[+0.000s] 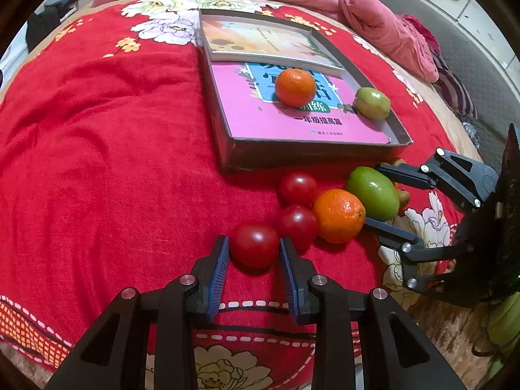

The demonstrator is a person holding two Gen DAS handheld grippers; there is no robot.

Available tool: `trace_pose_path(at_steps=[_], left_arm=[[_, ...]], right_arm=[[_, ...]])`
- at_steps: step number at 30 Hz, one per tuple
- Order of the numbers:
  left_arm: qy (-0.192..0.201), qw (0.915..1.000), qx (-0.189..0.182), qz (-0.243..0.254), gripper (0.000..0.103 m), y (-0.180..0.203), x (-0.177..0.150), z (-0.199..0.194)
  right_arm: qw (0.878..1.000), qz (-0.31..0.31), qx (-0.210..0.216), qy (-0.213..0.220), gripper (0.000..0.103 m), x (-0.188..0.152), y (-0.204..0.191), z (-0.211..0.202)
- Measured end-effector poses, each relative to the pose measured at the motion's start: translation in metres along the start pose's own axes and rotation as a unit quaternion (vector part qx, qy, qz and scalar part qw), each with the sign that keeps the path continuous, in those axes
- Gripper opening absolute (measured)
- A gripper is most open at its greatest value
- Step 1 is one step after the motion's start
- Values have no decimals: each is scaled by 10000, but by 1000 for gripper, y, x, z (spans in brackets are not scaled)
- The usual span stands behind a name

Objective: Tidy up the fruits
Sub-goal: 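Grasp the large green lime with the right tool while the left tool grips a red tomato, then lift the lime with the right tool while the left carries the tomato toward the tray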

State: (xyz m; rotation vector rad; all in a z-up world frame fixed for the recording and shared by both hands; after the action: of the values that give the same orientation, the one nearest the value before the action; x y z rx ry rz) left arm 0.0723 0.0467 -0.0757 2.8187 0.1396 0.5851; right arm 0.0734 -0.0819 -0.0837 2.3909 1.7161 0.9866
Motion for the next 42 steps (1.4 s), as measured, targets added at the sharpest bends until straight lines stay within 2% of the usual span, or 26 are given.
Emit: trace_pose_path(at_steps=[7,11,22,28,42], left_arm=[[158,9999,-41,-39,32,-1,2,-7],[313,9995,-58,-58,32,-2,4,-16],[765,9971,11,-10,32,8,11,-46],[892,9960,47,-20,32,15,16,-56],[1179,9930,54,2,32,40,39,-74]], right_arm=[[9958,757,405,330,45,-3,18,-20],[9883,1228,655,629,45,-1,27,-33],[9644,2178,920,1185,45,1,51,-56],[9563,2381,955,1402,45,0,60,-62],[9460,2652,756,1703,45,-7,79,-76]])
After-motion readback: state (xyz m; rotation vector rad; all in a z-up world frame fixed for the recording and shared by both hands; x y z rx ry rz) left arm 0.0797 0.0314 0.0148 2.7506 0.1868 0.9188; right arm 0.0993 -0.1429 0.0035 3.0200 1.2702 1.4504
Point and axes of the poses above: each gripper's, at about its wrist camera, not at the fingertips, and z roughly the way its jaws point, y to its right, x to its top, the point moved 1 cm from there along z, roughly the way its jaws point, and after that the axes turned 4 degrees about -z, right-handed, at the moved point
